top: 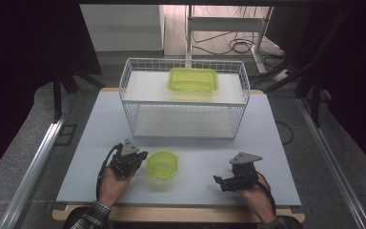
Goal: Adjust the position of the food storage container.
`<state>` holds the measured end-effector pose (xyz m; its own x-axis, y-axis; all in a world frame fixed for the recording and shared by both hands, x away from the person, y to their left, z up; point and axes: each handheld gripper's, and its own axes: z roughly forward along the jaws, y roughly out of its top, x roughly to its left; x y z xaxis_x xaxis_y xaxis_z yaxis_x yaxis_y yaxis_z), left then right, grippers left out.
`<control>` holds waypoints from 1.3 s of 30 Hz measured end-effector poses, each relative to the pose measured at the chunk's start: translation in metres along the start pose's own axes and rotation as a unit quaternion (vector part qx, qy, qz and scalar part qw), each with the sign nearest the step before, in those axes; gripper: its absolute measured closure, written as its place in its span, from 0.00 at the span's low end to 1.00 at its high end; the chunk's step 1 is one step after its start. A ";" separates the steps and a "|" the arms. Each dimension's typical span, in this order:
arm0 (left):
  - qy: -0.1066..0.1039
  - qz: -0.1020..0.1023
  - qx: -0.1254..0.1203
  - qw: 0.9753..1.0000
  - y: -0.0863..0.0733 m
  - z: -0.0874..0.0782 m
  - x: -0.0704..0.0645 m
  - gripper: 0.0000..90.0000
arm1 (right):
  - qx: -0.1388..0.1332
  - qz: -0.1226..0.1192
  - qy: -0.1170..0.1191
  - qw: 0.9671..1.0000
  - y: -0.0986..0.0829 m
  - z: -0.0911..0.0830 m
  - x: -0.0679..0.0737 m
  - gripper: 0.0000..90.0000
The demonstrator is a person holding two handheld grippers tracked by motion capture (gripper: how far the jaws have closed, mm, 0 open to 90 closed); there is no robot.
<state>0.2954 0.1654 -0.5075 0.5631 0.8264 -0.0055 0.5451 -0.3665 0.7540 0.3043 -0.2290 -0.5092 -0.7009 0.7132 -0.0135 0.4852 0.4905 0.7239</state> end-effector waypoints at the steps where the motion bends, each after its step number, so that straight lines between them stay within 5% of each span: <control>1: -0.006 0.001 0.013 1.000 -0.004 0.001 0.003 1.00 | 0.000 0.000 0.000 1.000 0.000 0.000 0.000 0.05; 10: -0.073 0.031 0.052 0.996 -0.014 0.008 -0.007 1.00 | 0.000 -0.002 0.000 1.000 0.000 0.000 0.001 0.05; 29: -0.130 0.074 0.045 0.988 0.004 0.023 -0.049 1.00 | 0.006 -0.004 0.007 1.000 0.000 0.004 0.004 0.05; 32: -0.130 0.075 0.038 0.988 0.004 0.022 -0.052 1.00 | 0.008 -0.003 0.008 1.000 0.001 0.004 0.005 0.05; 39: -0.100 0.067 0.007 0.993 0.000 0.010 -0.045 0.56 | 0.004 0.000 0.009 1.000 0.001 0.003 0.004 0.05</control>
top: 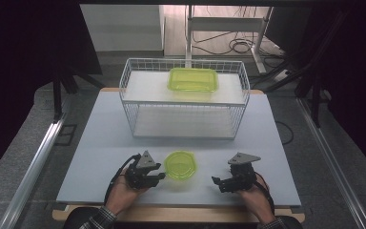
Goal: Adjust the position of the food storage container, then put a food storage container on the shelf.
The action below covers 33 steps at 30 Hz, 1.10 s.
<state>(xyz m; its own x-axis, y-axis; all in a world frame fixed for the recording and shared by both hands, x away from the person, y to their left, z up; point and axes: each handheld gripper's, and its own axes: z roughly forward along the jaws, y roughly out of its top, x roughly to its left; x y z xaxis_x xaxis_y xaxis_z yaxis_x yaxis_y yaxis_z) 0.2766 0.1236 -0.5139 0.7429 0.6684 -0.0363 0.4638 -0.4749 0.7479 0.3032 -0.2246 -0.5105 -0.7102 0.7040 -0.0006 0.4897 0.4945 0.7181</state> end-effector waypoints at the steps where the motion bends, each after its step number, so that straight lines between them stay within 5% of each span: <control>1: 0.003 -0.002 -0.004 1.000 -0.001 -0.002 0.001 0.49 | 0.000 0.000 0.000 1.000 0.000 0.000 0.000 0.05; 5: 0.021 -0.003 -0.010 1.000 -0.006 -0.009 0.003 0.20 | -0.001 0.000 0.001 1.000 0.000 -0.001 0.000 0.05; 9: 0.024 -0.003 -0.016 1.000 -0.010 -0.014 0.004 0.06 | -0.005 0.003 0.004 1.000 0.000 -0.001 -0.001 0.05; 21: 0.031 0.006 -0.020 0.999 -0.027 -0.021 0.003 0.01 | -0.033 0.023 0.004 0.999 0.003 -0.006 -0.003 0.02; 33: 0.039 0.010 -0.018 0.999 -0.037 -0.029 -0.001 0.01 | -0.037 0.089 0.046 0.994 0.023 -0.005 -0.003 0.03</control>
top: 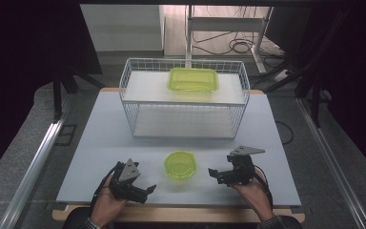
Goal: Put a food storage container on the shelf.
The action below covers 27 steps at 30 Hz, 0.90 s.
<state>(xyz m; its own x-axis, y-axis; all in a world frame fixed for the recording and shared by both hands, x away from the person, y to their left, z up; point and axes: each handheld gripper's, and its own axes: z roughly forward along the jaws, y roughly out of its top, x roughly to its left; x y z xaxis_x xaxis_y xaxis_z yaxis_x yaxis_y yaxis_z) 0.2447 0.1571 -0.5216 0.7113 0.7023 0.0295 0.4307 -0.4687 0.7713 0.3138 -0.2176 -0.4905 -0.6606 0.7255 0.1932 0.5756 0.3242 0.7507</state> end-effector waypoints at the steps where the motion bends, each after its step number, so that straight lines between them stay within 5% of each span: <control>1: 0.000 0.000 0.000 1.000 -0.001 -0.001 0.000 0.01 | -0.001 0.004 0.005 1.000 0.002 0.000 0.000 0.03; 13: 0.001 -0.002 0.004 1.000 -0.005 -0.006 0.001 0.02 | 0.021 0.030 0.044 0.998 0.021 0.015 0.005 0.23; 27: -0.002 0.002 0.008 1.000 -0.008 -0.008 -0.001 0.02 | 0.029 0.071 0.106 0.991 0.039 0.037 0.004 0.44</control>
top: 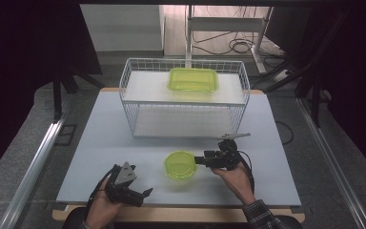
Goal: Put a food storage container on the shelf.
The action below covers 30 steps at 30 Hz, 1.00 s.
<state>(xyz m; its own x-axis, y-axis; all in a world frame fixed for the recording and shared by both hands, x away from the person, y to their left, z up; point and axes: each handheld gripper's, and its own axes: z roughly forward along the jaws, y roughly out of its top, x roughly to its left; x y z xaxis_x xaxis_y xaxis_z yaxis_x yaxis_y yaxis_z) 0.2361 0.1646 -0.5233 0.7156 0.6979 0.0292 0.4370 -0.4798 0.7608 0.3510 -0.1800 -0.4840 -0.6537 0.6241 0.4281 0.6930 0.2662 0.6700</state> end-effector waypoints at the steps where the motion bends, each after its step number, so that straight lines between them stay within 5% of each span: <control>1: 0.000 0.001 0.000 1.000 0.000 0.000 0.000 0.02 | -0.001 0.003 0.004 1.000 0.000 0.001 -0.001 0.45; 12: 0.000 0.005 0.006 1.000 -0.001 0.000 -0.001 0.02 | 0.018 0.061 0.059 0.996 0.001 0.015 -0.012 0.61; 24: 0.002 0.012 0.013 1.000 -0.001 0.001 -0.003 0.02 | 0.043 0.151 0.122 0.980 0.001 0.028 -0.022 0.89; 30: 0.004 0.014 0.014 1.000 -0.001 0.002 -0.003 0.02 | 0.039 0.162 0.133 0.977 0.002 0.025 -0.021 0.91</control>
<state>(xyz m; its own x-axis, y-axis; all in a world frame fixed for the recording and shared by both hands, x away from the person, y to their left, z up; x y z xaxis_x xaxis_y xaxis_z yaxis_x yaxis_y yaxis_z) 0.2346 0.1624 -0.5253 0.7227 0.6889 0.0553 0.4327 -0.5134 0.7411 0.3735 -0.1746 -0.5068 -0.4447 0.4749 0.7594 0.8909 0.1476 0.4295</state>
